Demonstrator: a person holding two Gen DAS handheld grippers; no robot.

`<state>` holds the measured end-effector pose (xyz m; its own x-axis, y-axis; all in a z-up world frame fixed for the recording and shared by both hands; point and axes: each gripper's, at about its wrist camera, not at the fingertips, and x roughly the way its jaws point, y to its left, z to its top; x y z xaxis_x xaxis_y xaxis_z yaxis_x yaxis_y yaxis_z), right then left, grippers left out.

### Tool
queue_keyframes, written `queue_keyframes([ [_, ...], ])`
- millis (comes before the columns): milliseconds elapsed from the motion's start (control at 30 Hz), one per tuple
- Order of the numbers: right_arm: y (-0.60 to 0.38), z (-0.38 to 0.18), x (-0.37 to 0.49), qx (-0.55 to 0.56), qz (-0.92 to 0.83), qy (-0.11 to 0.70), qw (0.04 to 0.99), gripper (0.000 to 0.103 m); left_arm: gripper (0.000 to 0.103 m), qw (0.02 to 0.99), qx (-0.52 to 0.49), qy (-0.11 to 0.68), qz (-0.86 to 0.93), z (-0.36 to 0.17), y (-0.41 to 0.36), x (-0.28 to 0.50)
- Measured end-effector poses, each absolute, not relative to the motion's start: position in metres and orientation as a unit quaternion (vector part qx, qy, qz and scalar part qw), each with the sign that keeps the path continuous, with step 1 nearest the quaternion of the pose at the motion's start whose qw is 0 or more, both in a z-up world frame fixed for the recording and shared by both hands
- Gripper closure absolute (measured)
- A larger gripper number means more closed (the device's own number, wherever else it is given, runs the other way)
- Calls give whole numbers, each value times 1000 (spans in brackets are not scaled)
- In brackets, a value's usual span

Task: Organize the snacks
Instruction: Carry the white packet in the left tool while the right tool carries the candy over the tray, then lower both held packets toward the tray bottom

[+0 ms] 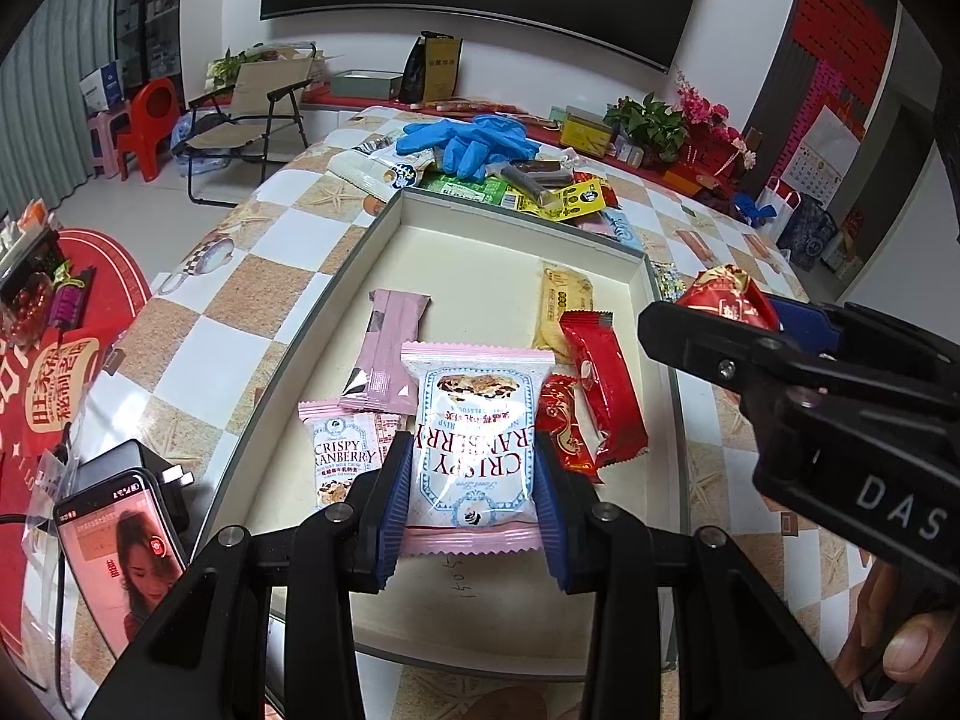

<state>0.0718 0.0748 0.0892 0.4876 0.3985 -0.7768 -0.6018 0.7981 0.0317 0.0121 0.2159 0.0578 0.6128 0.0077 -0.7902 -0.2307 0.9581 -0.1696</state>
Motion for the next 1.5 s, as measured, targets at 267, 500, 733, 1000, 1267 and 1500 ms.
queue_keyframes([
  [267,79,86,77,-123,297,416,851,54,62,887,-125,438,70,55,217,15],
  [500,80,85,80,-119,297,419,849,54,62,889,-126,434,73,60,222,18],
  [733,82,86,88,-110,298,423,849,54,62,890,-118,435,73,64,221,24],
  [1000,82,84,97,-108,300,431,844,54,62,889,-115,438,70,63,216,29],
  [1267,86,79,102,-112,300,435,841,54,62,887,-118,441,71,59,217,32],
  [1500,89,76,105,-113,302,437,839,54,62,887,-117,442,70,59,217,33],
])
